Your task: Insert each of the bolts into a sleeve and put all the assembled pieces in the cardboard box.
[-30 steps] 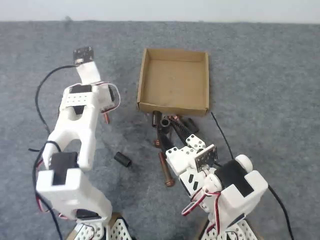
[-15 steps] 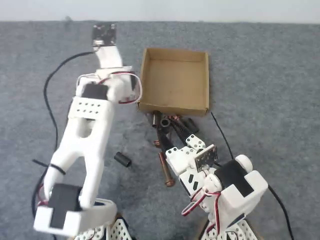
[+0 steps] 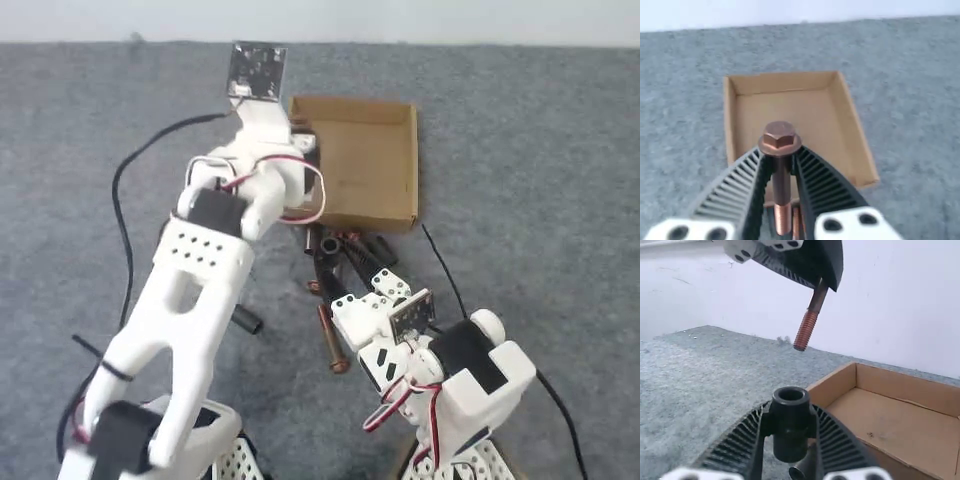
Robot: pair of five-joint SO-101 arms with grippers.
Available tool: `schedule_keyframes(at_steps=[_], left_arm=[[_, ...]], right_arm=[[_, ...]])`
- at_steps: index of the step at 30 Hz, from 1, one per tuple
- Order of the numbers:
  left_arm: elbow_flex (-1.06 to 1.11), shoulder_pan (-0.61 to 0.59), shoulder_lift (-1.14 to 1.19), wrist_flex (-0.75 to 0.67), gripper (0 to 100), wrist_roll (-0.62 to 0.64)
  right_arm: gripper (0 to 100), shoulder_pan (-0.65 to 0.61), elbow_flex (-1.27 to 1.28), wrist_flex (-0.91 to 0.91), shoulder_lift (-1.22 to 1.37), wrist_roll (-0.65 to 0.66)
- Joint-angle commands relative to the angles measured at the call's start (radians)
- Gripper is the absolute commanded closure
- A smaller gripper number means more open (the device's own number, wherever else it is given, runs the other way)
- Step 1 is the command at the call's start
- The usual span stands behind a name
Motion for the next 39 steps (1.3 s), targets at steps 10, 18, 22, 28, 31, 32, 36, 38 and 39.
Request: schedule_keyframes(at_steps=[10,18,22,28,31,32,36,38,39], left_arm=[[0.196,0.115,-0.344,-0.031,98,-0.005],[0.406,0.158,-0.585,-0.132,98,-0.005],[0.562,0.164,-0.700,-0.288,98,-0.003],[0.690,0.189,-0.856,-0.364,99,-0.002],[0.739,0.198,-0.910,-0.365,99,-0.002],[0.754,0.198,-0.927,-0.365,99,-0.002],[0.788,0.198,-0.957,-0.365,99,-0.002],[0.797,0.198,-0.957,-0.368,99,-0.002],[0.809,0.198,-0.957,-0.387,99,-0.002]], right_arm=[[99.2,-0.002,0.020,0.001,-0.001,0.018],[99.2,0.004,0.020,0.001,0.001,0.018],[99.2,0.004,0.020,0.001,0.001,0.018],[99.2,0.004,0.020,0.001,0.001,0.018],[99.2,0.004,0.020,0.001,0.001,0.018],[99.2,0.004,0.020,0.001,0.001,0.018],[99.2,0.004,0.020,0.001,0.001,0.018],[99.2,0.004,0.020,0.001,0.001,0.018],[99.2,0.004,0.020,0.001,0.001,0.018]])
